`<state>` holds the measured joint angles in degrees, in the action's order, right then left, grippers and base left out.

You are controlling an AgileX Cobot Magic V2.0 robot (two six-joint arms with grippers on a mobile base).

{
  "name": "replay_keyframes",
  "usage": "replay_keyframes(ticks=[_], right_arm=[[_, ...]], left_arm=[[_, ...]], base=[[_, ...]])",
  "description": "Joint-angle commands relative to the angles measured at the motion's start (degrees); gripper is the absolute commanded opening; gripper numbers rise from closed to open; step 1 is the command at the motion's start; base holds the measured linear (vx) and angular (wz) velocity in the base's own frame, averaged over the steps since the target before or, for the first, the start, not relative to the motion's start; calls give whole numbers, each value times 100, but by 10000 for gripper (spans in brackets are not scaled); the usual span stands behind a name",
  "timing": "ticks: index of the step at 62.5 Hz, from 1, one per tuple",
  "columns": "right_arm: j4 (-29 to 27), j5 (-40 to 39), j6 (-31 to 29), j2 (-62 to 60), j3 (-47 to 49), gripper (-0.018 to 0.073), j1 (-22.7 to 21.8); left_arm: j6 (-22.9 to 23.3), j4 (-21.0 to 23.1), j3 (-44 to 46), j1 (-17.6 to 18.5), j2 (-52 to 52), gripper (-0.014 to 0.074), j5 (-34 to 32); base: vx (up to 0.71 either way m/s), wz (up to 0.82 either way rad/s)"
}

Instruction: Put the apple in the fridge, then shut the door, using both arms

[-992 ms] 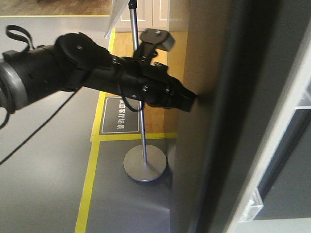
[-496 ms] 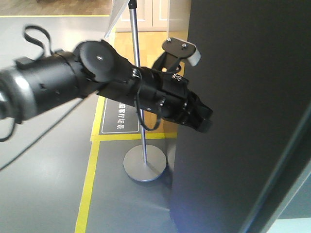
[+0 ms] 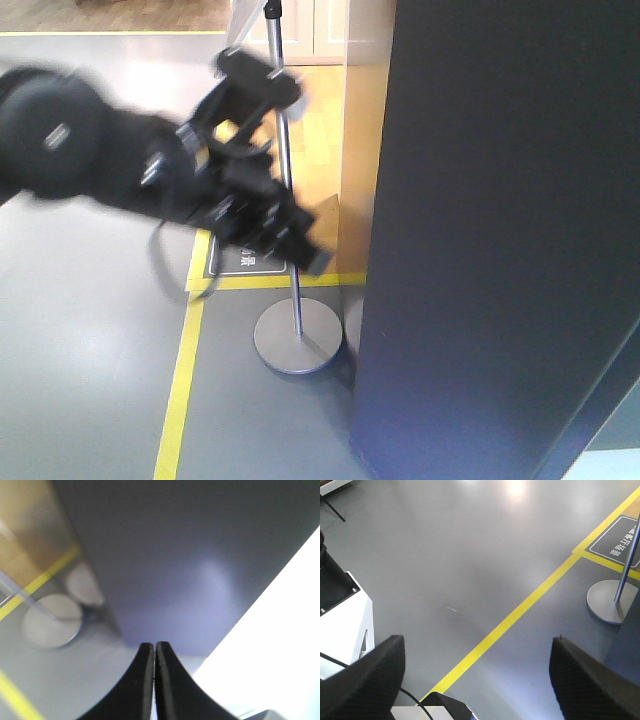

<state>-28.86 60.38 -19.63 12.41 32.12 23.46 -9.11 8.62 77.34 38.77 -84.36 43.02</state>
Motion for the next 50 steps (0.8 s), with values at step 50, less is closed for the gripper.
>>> replay_keyframes(ticks=[50], right_arm=[[1540,-487,959,1031,115,241,1]], left_arm=[[1258,-1150,-3255,-748,2533,-6,-1231]], base=[[0,0]])
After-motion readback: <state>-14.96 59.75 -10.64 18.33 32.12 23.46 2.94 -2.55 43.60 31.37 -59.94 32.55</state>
